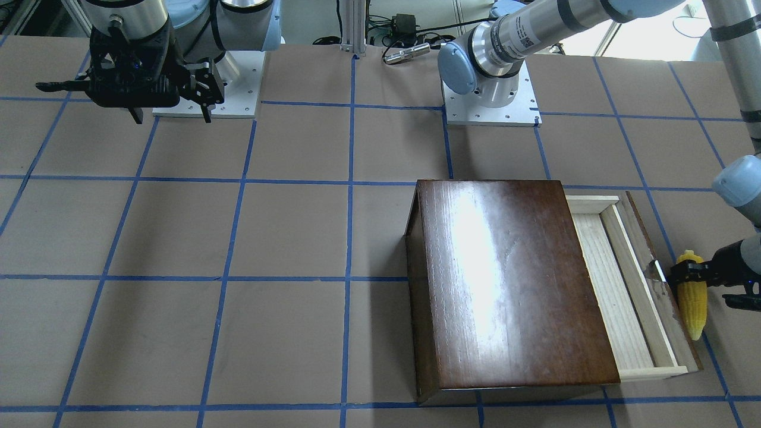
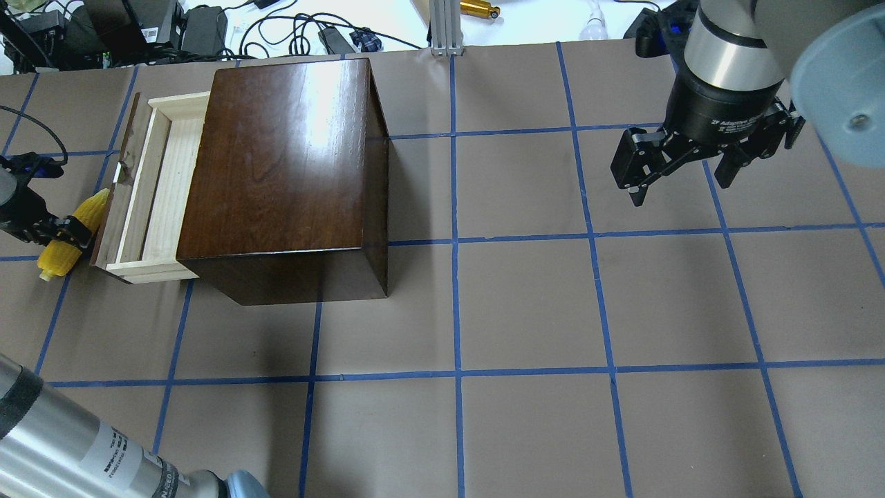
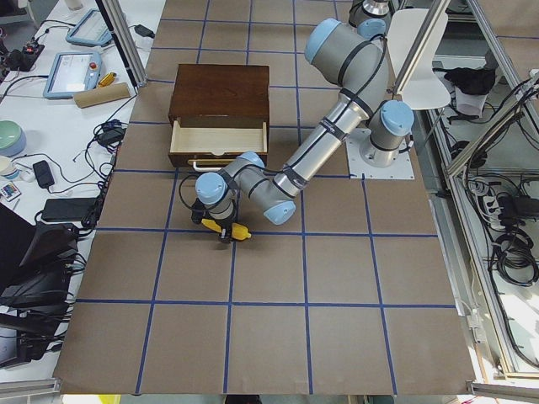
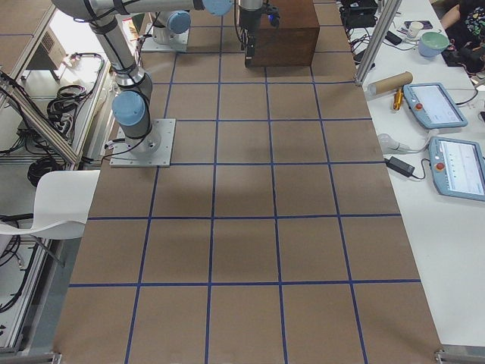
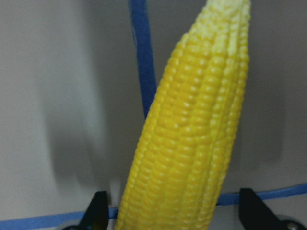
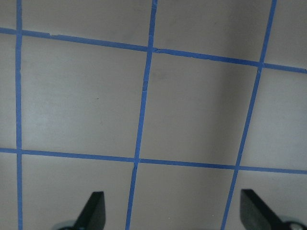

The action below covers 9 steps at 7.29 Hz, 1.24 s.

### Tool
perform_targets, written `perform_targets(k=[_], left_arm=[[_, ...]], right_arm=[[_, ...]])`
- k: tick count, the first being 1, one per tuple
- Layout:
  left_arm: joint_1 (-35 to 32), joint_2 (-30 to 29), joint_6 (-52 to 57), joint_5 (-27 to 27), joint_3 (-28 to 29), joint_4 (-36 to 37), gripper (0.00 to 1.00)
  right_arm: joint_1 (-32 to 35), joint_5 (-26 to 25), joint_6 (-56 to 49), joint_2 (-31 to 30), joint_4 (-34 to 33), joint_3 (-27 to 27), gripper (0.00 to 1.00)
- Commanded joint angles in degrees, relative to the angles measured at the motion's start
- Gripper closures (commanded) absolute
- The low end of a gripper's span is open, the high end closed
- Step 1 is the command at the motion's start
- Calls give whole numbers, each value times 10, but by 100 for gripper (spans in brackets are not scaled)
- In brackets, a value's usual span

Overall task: Open drawer and put corn inside
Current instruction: 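Lift the corn and carry it with the left gripper over the drawer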

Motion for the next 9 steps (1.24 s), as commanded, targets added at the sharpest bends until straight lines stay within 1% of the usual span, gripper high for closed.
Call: perform_targets(k=[1, 6, 8, 9], left_arm=[[0, 0, 0, 0, 2, 0, 100], [0, 3, -1, -1, 2, 1, 100], [-9, 42, -6, 2, 7, -15, 100], [-11, 73, -6, 1, 8, -38, 100]], right_arm=[[0, 0, 0, 1, 0, 0, 0], [0, 0, 0, 0, 0, 0, 0], [0, 0, 0, 0, 0, 0, 0], [0, 0, 0, 1, 0, 0, 0]])
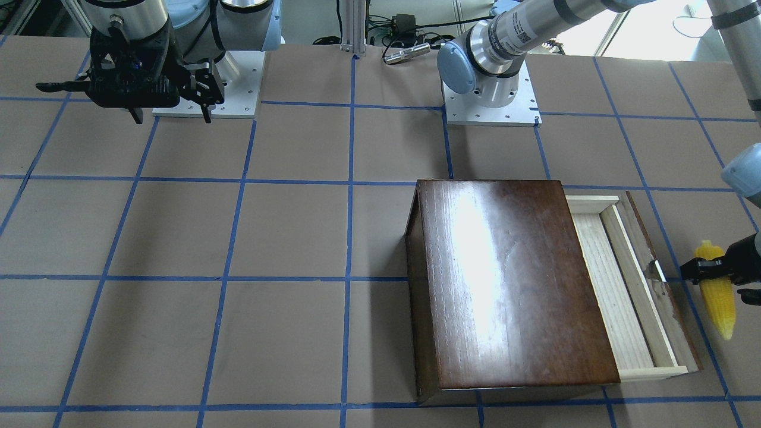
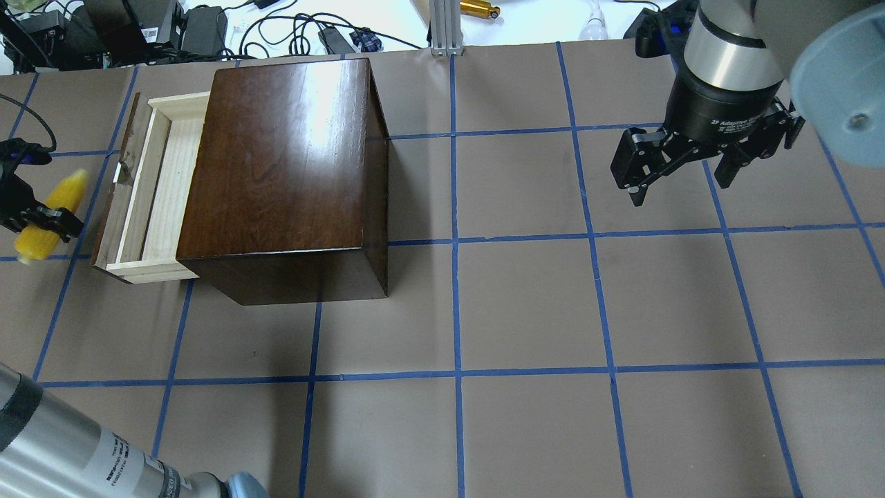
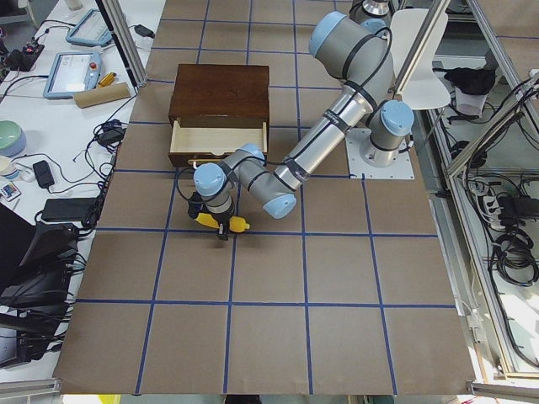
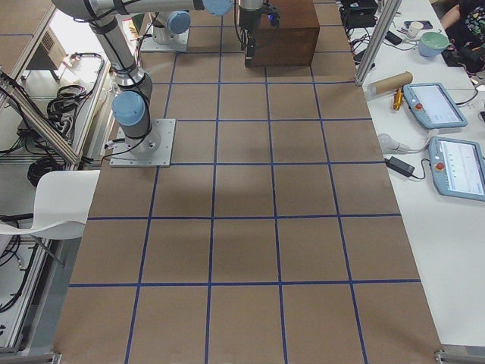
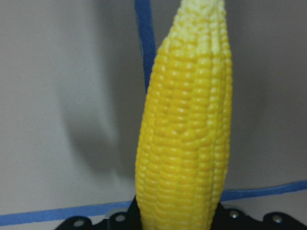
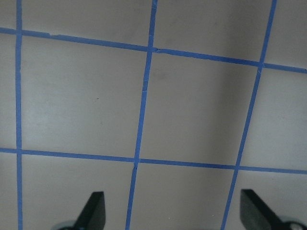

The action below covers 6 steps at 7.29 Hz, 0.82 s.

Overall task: Open drawer and put corn inside
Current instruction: 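Lift the corn and carry it with the left gripper over the drawer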

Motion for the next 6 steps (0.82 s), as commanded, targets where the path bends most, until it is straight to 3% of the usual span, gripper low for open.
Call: perform_targets(k=[1, 4, 6], left_arm=[[-7, 65, 0, -2, 3, -50, 100], [-36, 145, -13, -8, 3, -115, 100], [-83, 174, -83, -24, 1, -141, 100]], right_arm=[[0, 0, 0, 0, 0, 0, 0], [0, 0, 0, 0, 0, 0, 0], [0, 0, 0, 0, 0, 0, 0]])
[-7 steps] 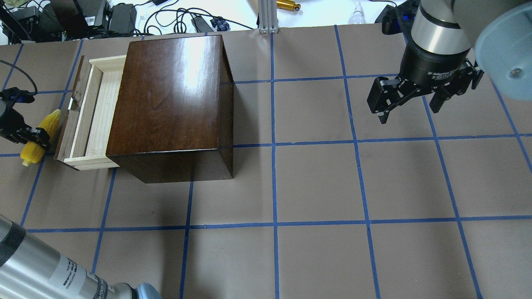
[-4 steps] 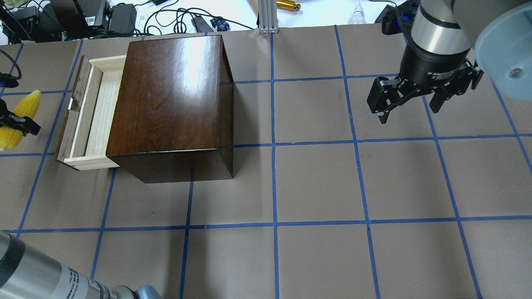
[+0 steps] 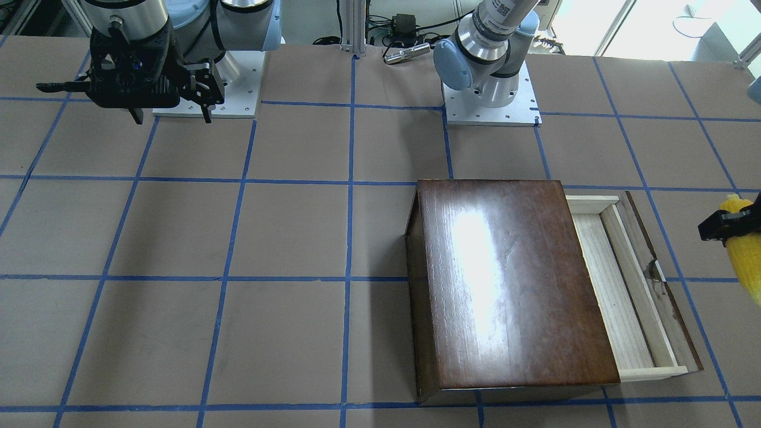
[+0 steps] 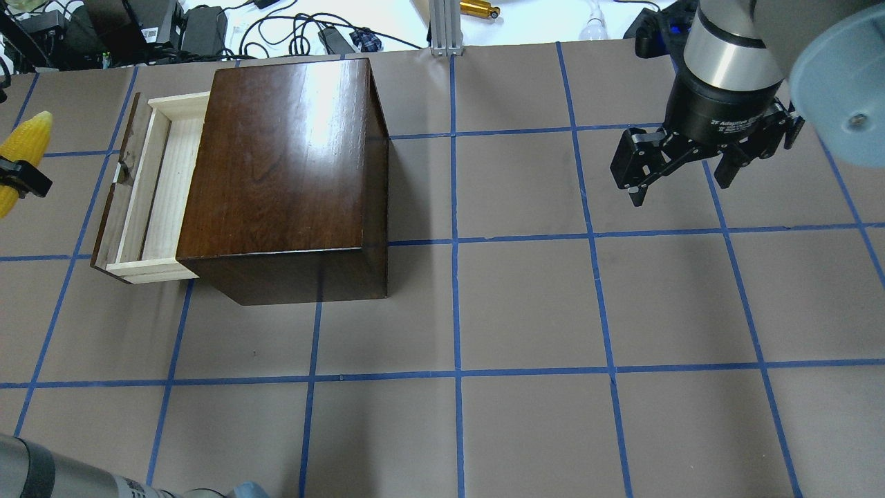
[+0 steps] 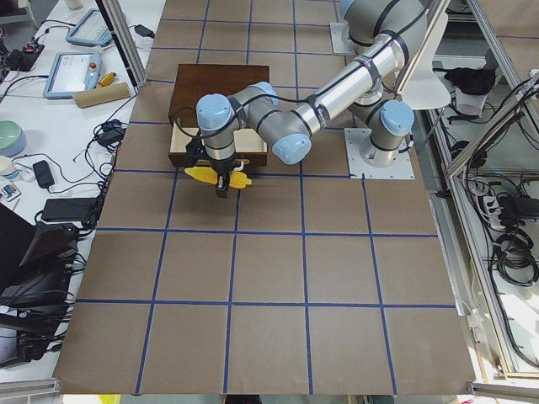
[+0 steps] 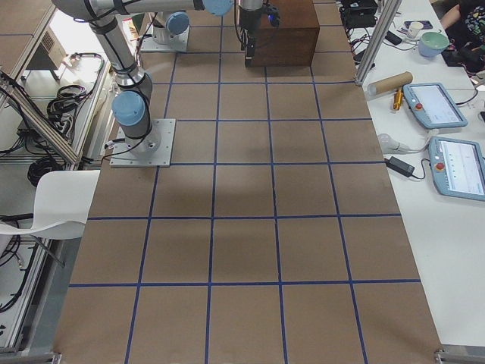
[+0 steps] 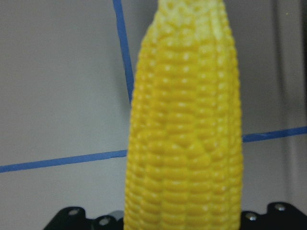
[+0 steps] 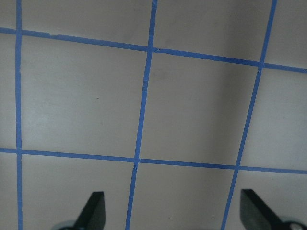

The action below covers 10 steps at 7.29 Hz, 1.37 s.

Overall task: Open drawer and put corn inside
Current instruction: 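Lift the corn and carry it with the left gripper over the drawer, then lower the corn into the open drawer and open the left gripper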

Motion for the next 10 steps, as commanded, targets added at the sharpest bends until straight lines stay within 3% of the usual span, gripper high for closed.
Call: perform_targets(k=[1, 3, 6, 7, 10], left_arm=[[-63, 26, -92, -10, -3, -24, 100], [-129, 22, -192, -21, -8, -24, 100], [-149, 9, -202, -20, -31, -16, 100], [-149, 11, -206, -21, -32, -15, 4], [-149, 18, -212, -21, -27, -18, 0]], right_arm=[[0, 0, 0, -1, 0, 0, 0], [0, 0, 0, 0, 0, 0, 0], [0, 0, 0, -1, 0, 0, 0], [0, 0, 0, -1, 0, 0, 0], [0, 0, 0, 0, 0, 0, 0]])
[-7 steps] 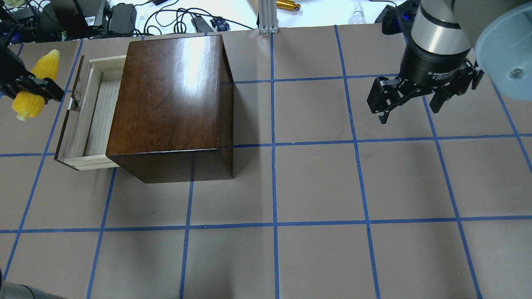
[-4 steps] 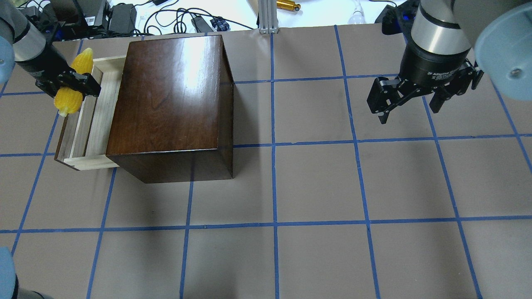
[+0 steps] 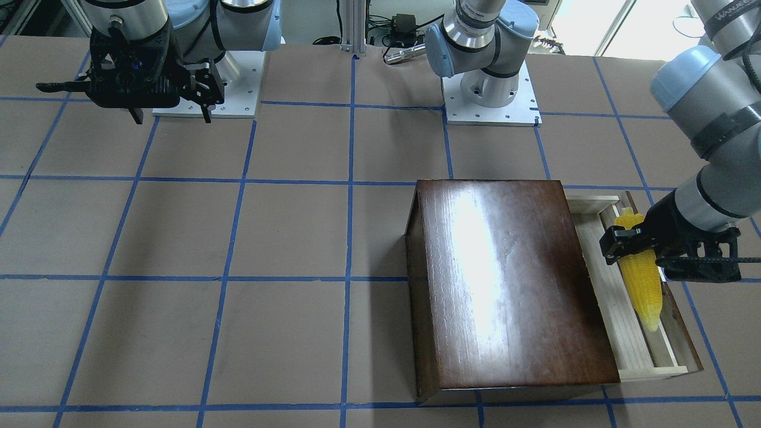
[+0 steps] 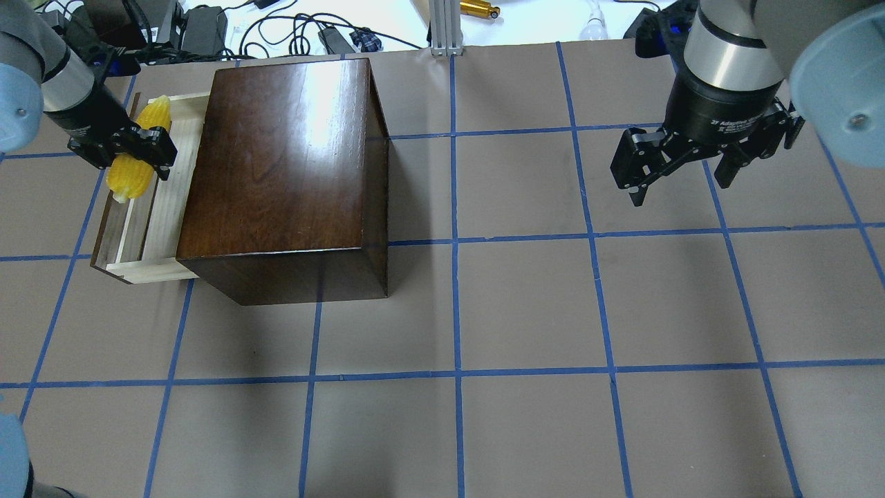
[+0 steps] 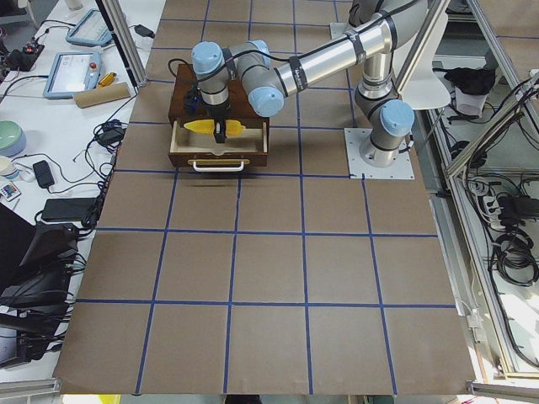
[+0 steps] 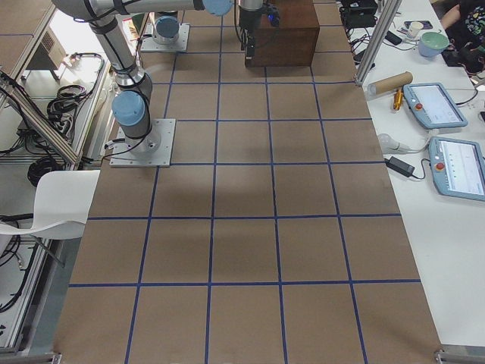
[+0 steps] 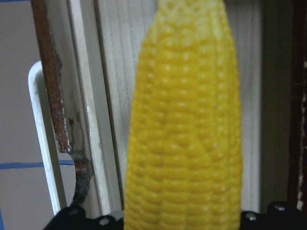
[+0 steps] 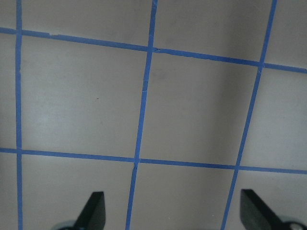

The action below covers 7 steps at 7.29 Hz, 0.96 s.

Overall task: Open drawer and put corn inside
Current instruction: 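Lower the corn into the open drawer and open the left gripper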

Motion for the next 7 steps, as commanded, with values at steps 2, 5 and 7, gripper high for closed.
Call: perform_targets(k=[2, 5, 7], left_arm=[[-4, 17, -2, 2, 2, -6, 0], [-16, 71, -24, -3, 5, -42, 0], [-84, 109, -103, -5, 27, -100, 0]], right_arm=[[0, 0, 0, -1, 0, 0, 0], [0, 0, 0, 0, 0, 0, 0], [0, 0, 0, -1, 0, 0, 0]])
